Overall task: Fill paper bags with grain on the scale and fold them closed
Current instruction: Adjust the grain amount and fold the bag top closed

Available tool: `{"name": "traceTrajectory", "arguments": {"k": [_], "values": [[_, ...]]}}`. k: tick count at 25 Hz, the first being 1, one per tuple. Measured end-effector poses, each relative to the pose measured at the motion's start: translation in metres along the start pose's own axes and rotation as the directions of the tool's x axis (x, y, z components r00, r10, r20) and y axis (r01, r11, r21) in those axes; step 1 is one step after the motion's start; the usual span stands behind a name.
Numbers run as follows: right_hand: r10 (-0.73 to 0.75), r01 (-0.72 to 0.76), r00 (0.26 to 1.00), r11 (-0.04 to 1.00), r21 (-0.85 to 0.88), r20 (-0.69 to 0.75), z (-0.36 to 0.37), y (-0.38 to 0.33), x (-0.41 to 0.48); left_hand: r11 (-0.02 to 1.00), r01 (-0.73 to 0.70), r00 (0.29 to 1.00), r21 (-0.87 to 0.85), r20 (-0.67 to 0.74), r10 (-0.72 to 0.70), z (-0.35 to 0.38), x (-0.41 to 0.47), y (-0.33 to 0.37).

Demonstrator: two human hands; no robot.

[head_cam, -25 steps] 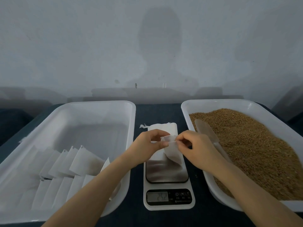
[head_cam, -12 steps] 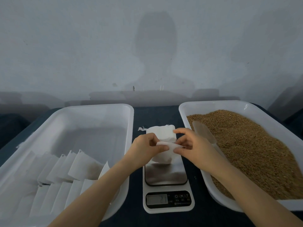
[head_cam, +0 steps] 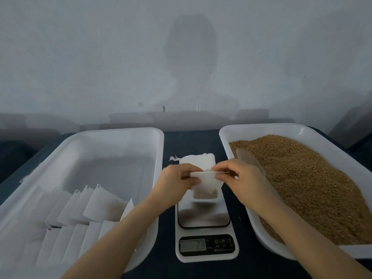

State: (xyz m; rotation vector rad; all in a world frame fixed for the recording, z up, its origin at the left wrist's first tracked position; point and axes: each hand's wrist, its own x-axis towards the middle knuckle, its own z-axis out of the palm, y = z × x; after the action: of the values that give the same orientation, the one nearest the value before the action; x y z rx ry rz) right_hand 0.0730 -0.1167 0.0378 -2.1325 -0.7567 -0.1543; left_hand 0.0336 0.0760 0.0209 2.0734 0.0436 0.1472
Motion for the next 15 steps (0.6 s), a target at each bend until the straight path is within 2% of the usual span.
{"name": "traceTrajectory", "arguments": {"k": [3,8,12,15], "values": [[0.108,-0.101,0.983,0.994,-0.053,0.151,0.0060,0.0067,0.0012,1.000,0.011,1.000,0.015,-0.006,-0.010,0.0003,-0.0005,0.0000],[0.037,-0.034,0.998,0.997,-0.064,0.049,0.0074,0.0082,0.0025,1.000,0.005,1.000,-0.002,-0.010,-0.005,-0.0002,-0.0012,0.0001],[0.014,-0.009,0.996,0.998,-0.057,0.089,0.0078,0.0077,0.0009,1.000,0.005,0.999,0.028,-0.036,-0.004,0.0002,-0.0006,-0.0008],[0.035,-0.027,0.993,0.998,-0.065,0.116,0.0096,0.0111,0.0016,0.989,-0.008,1.000,0.145,-0.015,0.011,0.0001,-0.0017,-0.0031]]}}
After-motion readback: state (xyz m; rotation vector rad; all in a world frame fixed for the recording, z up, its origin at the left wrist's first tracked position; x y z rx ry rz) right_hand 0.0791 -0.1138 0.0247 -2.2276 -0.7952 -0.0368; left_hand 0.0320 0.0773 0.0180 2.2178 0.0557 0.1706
